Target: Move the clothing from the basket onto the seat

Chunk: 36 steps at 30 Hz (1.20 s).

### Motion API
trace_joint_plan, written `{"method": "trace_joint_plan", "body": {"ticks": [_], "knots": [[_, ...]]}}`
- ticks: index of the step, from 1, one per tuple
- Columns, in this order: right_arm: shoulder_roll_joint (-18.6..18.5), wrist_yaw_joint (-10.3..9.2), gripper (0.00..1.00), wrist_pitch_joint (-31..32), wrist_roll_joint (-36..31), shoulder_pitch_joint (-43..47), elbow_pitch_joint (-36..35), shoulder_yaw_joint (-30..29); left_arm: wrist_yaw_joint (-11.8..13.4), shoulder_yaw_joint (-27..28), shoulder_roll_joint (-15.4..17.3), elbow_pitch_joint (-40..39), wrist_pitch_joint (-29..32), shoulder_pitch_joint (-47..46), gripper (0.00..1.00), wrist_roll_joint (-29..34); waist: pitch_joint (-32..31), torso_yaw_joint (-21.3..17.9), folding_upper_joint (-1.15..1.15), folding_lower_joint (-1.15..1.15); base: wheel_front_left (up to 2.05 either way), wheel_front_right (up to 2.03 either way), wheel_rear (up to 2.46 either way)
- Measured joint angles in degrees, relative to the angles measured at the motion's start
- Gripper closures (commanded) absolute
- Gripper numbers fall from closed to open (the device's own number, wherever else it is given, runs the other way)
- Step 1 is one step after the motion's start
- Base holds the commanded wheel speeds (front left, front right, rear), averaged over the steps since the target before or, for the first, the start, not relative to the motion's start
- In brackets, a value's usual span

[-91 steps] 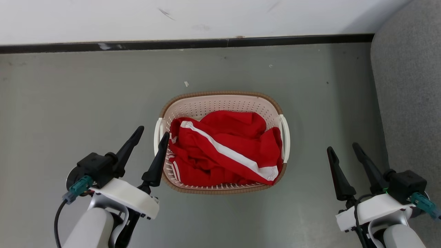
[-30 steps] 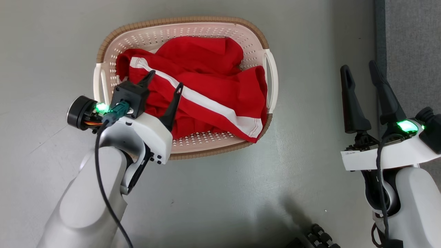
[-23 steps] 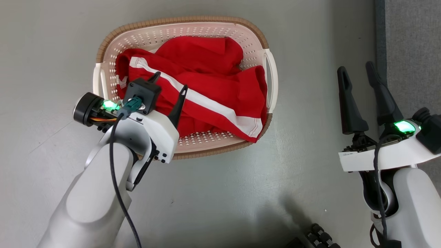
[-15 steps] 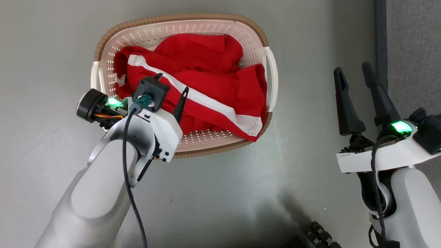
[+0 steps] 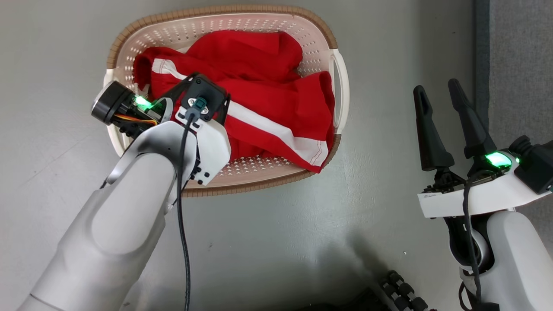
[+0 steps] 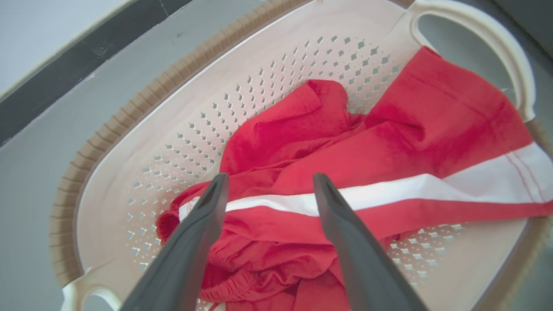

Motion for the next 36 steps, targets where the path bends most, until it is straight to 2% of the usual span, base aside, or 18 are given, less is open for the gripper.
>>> {"method": "trace_joint_plan", "body": {"ticks": [11,36], "knots": [[0.0,0.0,0.0,0.0,1.2,-0.52,-0.16,0.67,-0.57,-1.65,1.41,2.05,2.46,-2.65,0.0,2.32,2.31,-0.93,0.0,0.0,0.0,0.0,0.0],[0.0,0.0,0.0,0.0,2.78,-2.47,-0.47,2.38,-0.49,0.99,2.91,5.5,3.76,-6.04,0.0,2.13,6.76,-3.15,0.0,0.0,0.0,0.0,0.0]]}}
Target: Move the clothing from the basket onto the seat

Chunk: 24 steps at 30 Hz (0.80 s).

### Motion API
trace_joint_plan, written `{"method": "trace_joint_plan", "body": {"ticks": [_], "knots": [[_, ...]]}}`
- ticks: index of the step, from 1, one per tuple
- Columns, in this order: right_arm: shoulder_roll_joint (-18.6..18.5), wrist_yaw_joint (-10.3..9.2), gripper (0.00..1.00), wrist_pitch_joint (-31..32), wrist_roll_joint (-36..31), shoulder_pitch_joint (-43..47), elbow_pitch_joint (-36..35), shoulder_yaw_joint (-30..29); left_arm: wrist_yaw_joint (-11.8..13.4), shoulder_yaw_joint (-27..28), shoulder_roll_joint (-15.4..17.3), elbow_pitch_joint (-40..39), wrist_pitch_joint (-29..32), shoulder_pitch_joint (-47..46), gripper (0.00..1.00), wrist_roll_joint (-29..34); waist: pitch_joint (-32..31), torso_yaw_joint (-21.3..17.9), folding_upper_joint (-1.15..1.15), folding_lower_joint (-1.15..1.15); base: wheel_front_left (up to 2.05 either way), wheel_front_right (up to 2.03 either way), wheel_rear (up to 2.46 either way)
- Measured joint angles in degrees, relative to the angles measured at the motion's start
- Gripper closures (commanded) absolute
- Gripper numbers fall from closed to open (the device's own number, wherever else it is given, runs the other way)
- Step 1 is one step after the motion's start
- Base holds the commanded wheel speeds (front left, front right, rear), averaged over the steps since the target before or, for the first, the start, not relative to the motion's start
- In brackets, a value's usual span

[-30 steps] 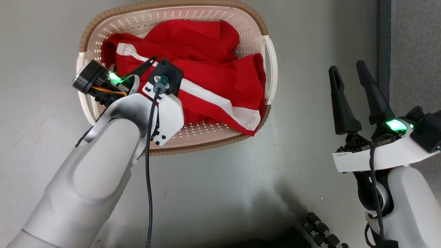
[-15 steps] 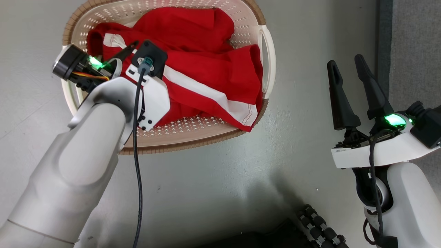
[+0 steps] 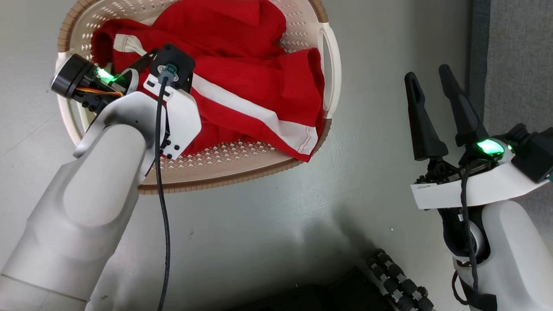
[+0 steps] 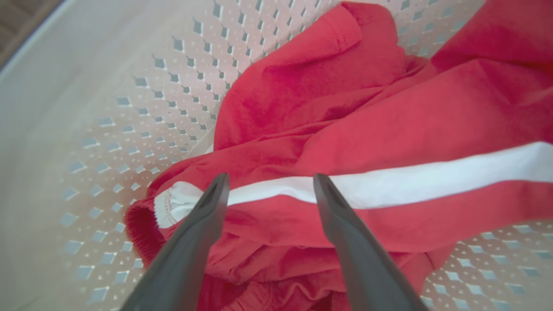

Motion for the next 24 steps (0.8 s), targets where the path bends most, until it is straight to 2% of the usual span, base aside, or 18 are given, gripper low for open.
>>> {"method": "trace_joint_plan", "body": {"ticks": [24], "knots": [[0.01,0.0,0.0,0.0,1.94,-0.19,0.04,1.02,-0.59,0.14,0.52,2.18,1.05,-0.79,0.0,-0.53,1.72,-2.14,0.01,0.0,0.0,0.0,0.0]]}}
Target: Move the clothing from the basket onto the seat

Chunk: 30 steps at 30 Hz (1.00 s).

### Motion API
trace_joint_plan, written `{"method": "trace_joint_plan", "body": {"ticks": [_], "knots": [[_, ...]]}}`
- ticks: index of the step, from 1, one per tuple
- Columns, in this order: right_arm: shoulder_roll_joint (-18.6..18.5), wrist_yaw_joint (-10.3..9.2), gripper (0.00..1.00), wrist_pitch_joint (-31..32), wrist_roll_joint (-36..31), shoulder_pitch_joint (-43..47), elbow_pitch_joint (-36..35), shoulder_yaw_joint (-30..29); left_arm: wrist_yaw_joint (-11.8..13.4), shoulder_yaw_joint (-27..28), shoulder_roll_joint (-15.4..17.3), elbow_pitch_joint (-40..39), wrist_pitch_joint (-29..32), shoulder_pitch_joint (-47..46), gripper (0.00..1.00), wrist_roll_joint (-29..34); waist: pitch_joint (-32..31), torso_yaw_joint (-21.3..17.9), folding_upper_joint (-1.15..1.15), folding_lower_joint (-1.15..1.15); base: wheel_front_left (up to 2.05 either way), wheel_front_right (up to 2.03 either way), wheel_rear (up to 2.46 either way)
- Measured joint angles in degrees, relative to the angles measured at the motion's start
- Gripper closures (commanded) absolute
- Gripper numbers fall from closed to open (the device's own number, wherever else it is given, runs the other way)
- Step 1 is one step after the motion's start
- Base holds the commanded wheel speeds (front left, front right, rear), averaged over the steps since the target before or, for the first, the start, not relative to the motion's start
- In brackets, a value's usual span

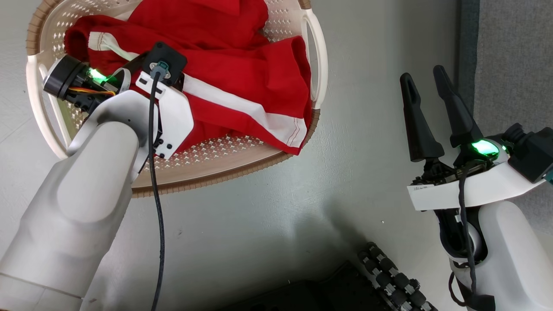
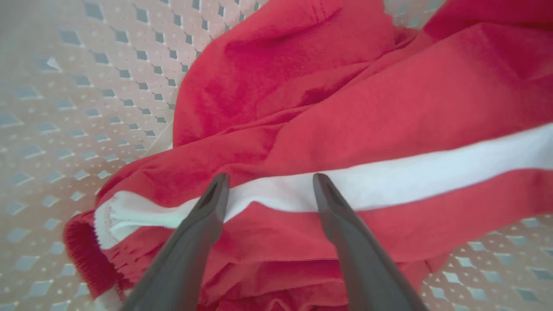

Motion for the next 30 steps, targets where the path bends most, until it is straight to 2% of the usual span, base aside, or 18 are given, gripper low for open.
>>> {"method": "trace_joint_plan", "body": {"ticks": [4,18,20,22,27,29,30], "knots": [[0.0,0.0,0.0,0.0,0.23,0.0,0.0,0.32,-0.98,-0.71,-0.01,0.49,0.49,-0.01,0.0,0.0,0.05,-0.27,0.0,0.0,0.0,0.0,0.0],[0.01,0.0,0.0,0.0,2.0,0.01,0.07,0.93,-1.13,-1.83,0.15,1.24,1.96,-0.39,0.0,0.19,0.29,-1.45,0.0,0.0,0.0,0.0,0.0],[0.01,0.0,0.0,0.0,2.1,0.01,0.07,1.04,-1.49,-1.92,0.27,1.35,2.0,-0.49,0.06,0.19,0.35,-1.67,0.0,0.0,0.0,0.0,0.0],[0.01,0.0,0.0,0.0,2.44,0.01,0.05,1.12,-1.49,-1.99,0.42,1.43,2.02,-0.68,0.19,0.18,0.43,-1.9,0.0,0.0,0.0,0.0,0.0],[0.02,0.0,0.0,0.0,2.46,0.02,0.0,1.14,-1.51,-2.05,0.6,1.72,2.2,-1.37,0.34,0.18,0.65,-2.41,0.0,0.0,0.0,0.0,0.0],[0.02,0.0,0.0,0.0,2.46,0.02,-0.02,1.14,-1.7,-2.05,0.59,1.79,2.2,-1.43,0.35,0.18,0.72,-2.55,0.0,0.0,0.0,0.0,0.0],[0.02,0.0,0.0,0.0,2.46,0.02,-0.02,1.13,-1.86,-2.05,0.58,1.83,2.19,-1.43,0.42,0.15,0.75,-2.6,0.0,0.0,0.0,0.0,0.0]]}}
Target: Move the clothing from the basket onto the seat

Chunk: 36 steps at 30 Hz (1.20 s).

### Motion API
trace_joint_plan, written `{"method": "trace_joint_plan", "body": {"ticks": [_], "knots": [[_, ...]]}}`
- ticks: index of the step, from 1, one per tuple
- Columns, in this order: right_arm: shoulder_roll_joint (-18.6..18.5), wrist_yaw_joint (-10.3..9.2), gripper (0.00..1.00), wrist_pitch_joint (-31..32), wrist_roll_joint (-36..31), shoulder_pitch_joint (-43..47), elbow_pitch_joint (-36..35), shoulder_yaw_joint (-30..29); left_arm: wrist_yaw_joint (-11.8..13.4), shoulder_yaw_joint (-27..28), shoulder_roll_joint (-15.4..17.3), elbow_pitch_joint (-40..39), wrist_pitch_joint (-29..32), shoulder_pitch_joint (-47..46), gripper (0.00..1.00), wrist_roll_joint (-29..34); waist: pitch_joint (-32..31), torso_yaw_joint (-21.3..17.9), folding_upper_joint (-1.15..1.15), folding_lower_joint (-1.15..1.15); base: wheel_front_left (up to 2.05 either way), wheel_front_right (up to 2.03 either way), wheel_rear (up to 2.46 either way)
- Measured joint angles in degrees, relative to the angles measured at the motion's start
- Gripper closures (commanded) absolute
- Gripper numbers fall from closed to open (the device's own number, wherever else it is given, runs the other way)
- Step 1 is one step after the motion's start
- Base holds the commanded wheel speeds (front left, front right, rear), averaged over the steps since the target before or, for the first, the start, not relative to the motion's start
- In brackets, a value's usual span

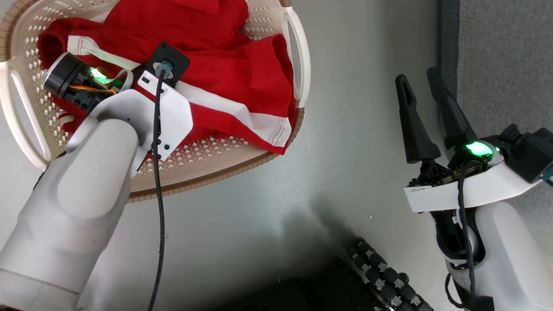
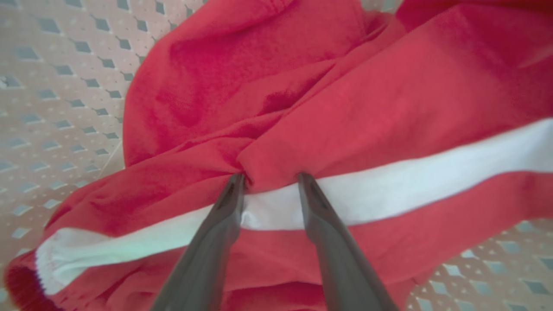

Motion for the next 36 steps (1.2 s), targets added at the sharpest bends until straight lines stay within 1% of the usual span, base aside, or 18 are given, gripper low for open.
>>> {"method": "trace_joint_plan", "body": {"ticks": [1,3,6,10,11,12,14,15,16,24,36], "knots": [[0.0,0.0,0.0,0.0,0.0,0.0,0.0,-0.02,-0.14,0.0,-0.04,0.04,0.0,0.0,0.43,-0.01,0.03,-0.03,0.0,0.0,0.0,0.0,0.0],[0.0,0.0,0.0,0.0,0.0,0.0,0.0,-0.16,-0.14,-0.02,-0.19,0.1,-0.01,-0.01,0.51,-0.07,0.05,-0.04,0.0,0.0,0.0,0.0,0.0],[0.0,0.0,0.0,0.0,0.0,-0.01,0.0,-0.37,-0.18,-0.07,-0.41,0.29,-0.03,-0.01,0.56,-0.11,0.08,0.02,0.0,0.0,0.0,0.0,0.0],[0.0,0.0,0.0,0.0,0.0,-0.03,-0.04,-0.69,-0.58,-0.16,-0.85,0.56,-0.09,-0.01,0.58,-0.37,0.04,0.22,0.0,0.0,0.0,0.0,0.0],[0.0,0.0,0.0,0.0,-0.01,-0.03,-0.04,-0.75,-0.58,-0.19,-0.99,0.6,-0.09,-0.02,0.62,-0.62,0.04,0.29,0.0,0.0,0.0,0.0,0.0],[0.0,0.0,0.0,0.0,-0.01,-0.03,-0.07,-0.79,-0.59,-0.25,-1.12,0.64,-0.09,-0.02,0.71,-0.62,0.03,0.37,0.0,0.0,0.0,0.0,0.0],[0.0,0.0,0.0,0.0,-0.02,-0.03,-0.09,-0.83,-0.66,-0.35,-1.29,0.75,-0.2,-0.03,0.84,-0.65,0.04,0.53,0.0,0.0,0.0,0.0,0.0],[0.0,0.0,0.0,0.0,-0.03,-0.03,-0.09,-0.85,-0.66,-0.37,-1.33,0.81,-0.27,-0.03,0.97,-0.66,0.04,0.61,0.0,0.0,0.0,0.0,0.0],[0.0,0.0,0.0,0.0,-0.08,-0.03,-0.09,-0.85,-0.67,-0.37,-1.34,0.93,-0.27,-0.03,1.0,-0.68,0.05,0.7,0.0,0.0,0.0,0.0,0.0],[0.0,0.0,0.0,0.0,-0.18,-0.1,-0.09,-1.53,-0.83,-0.35,-1.74,1.34,-1.47,-0.09,1.0,-1.23,-0.06,1.36,0.0,0.0,0.0,0.0,0.0],[0.0,0.0,0.0,0.0,-1.11,-1.63,0.02,-2.31,-1.09,0.58,-3.16,1.3,-4.53,-0.09,1.0,-4.12,-0.91,2.96,0.0,0.0,0.0,0.0,0.0]]}}
